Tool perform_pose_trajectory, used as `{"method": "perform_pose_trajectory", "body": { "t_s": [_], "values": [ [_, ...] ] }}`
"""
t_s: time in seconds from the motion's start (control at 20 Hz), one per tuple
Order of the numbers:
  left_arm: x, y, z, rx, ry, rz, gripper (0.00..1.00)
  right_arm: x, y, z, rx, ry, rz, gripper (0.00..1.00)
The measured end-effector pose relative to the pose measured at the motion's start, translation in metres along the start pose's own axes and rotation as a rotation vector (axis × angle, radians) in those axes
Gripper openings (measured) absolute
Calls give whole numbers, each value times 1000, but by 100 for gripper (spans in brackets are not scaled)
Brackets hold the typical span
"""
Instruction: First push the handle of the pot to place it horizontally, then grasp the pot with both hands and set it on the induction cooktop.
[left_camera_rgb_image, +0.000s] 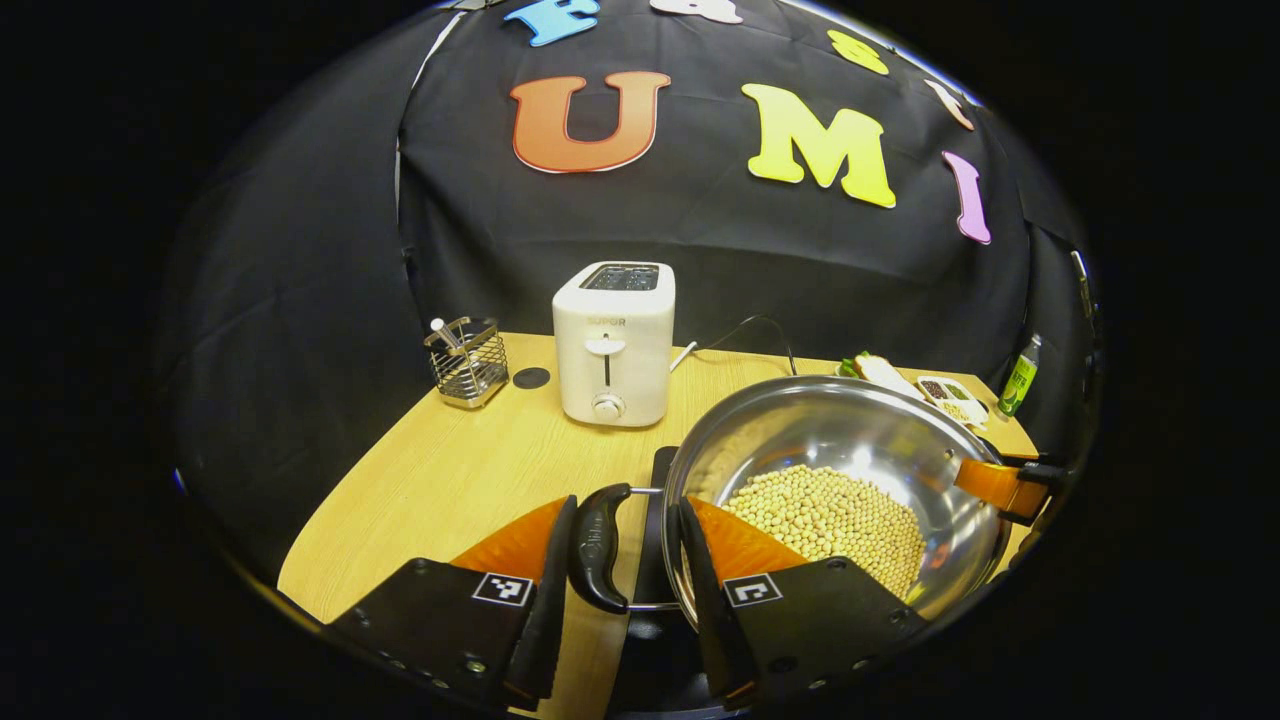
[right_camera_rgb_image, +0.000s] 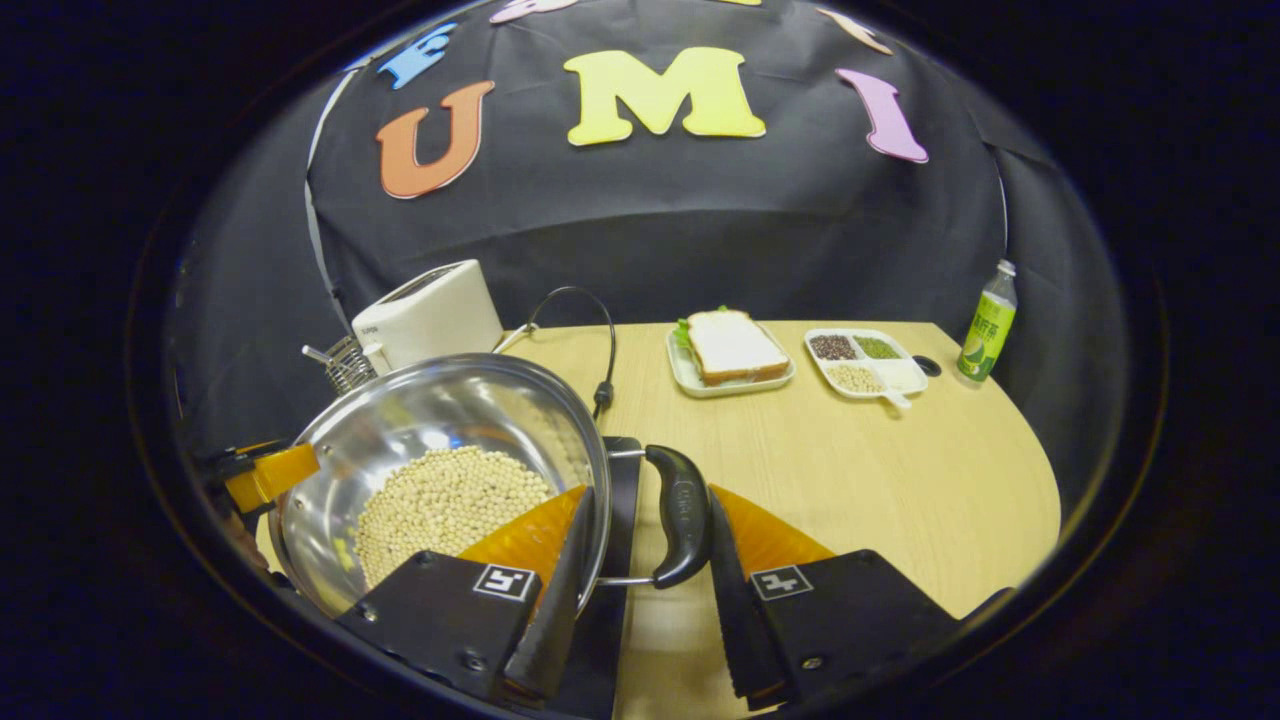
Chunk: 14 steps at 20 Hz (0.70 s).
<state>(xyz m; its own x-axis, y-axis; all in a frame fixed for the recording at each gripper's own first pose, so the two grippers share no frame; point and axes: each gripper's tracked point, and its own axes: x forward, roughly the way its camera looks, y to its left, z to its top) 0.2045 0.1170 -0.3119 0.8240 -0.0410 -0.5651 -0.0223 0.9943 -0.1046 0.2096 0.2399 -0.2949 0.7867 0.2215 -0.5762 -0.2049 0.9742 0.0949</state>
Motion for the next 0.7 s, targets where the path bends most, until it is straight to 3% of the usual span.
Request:
{"method": "perform_pose_trajectory", "body": {
  "t_s": [0.35,0.7],
  "values": [
    [-4,1,-2,-23,-2,-1,55,3,1,3,19,-33,19,64],
    [-13,12,16,-55,-86,36,71,-10,-4,14,20,-127,17,69]
  ]
}}
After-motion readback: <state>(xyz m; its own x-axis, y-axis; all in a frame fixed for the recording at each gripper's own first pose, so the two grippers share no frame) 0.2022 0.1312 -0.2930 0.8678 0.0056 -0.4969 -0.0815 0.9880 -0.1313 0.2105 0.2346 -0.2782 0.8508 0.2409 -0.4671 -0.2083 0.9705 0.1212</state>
